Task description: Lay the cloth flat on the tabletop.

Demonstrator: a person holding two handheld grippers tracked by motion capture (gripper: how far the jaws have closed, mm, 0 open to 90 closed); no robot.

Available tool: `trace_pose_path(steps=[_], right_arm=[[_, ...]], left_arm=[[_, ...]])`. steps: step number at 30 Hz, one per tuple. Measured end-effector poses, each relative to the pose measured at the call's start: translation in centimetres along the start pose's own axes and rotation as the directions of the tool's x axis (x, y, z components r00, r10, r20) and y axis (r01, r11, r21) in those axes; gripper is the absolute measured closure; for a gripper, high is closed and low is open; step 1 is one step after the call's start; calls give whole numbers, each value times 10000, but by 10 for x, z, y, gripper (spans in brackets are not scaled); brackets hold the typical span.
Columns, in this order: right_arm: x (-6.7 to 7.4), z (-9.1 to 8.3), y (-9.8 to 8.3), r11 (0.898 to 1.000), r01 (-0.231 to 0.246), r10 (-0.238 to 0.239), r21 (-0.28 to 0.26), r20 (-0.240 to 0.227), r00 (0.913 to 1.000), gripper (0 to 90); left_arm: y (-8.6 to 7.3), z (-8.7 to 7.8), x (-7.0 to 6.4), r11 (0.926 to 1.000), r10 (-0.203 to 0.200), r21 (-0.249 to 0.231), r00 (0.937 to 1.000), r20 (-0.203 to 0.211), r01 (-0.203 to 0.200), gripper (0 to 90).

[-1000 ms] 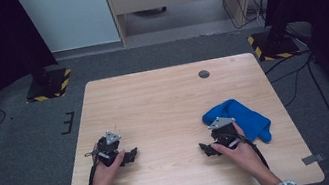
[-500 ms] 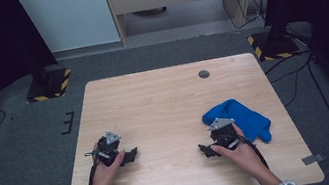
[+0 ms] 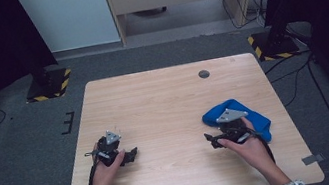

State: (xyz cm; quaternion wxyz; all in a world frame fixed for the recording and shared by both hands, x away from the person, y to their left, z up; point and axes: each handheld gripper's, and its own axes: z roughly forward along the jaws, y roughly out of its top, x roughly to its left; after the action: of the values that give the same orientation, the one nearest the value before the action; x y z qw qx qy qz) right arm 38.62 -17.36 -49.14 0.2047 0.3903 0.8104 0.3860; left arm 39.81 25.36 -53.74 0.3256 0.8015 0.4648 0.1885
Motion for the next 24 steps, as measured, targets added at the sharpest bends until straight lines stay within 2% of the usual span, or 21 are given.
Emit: trace_pose_path(steps=[5, 6, 7, 10, 13, 18, 22, 24], right_arm=[[-25, -13, -3, 9984, -531, 542, -207, 566, 9969, 175], [-34, -19, -4, 9968, -747, 767, -288, 776, 9940, 193], [-34, -19, -4, 9968, -747, 767, -288, 776, 9940, 193], [-46, -25, -6, 9959, -814, 857, -403, 1189, 9892, 232], [-56, -28, -11, 9954, -926, 954, -261, 1455, 9847, 270], [-68, -32, -16, 9938, -1075, 1109, -290, 1766, 9780, 402], [-75, -36, -19, 9943, -966, 1036, -460, 1885, 9766, 559], [-78, -37, -21, 9929, -1051, 1139, -553, 1907, 9750, 601]], left_arm=[[0, 0, 0, 10000, 3, 2, 10000, 2, -3, 0], [0, 0, 0, 10000, 3, 1, 10000, 3, -3, 0], [0, 0, 0, 10000, 3, 1, 10000, 3, -3, 0], [0, 0, 0, 10000, 4, 1, 10000, 4, -4, 0], [0, 0, 0, 10000, 5, 1, 10000, 3, -5, 0], [0, 0, 0, 10000, 5, 1, 10000, 3, -5, 0], [0, 0, 0, 10000, 5, 2, 10000, 4, -5, 0], [0, 0, 0, 10000, 6, 2, 10000, 6, -6, 0]])
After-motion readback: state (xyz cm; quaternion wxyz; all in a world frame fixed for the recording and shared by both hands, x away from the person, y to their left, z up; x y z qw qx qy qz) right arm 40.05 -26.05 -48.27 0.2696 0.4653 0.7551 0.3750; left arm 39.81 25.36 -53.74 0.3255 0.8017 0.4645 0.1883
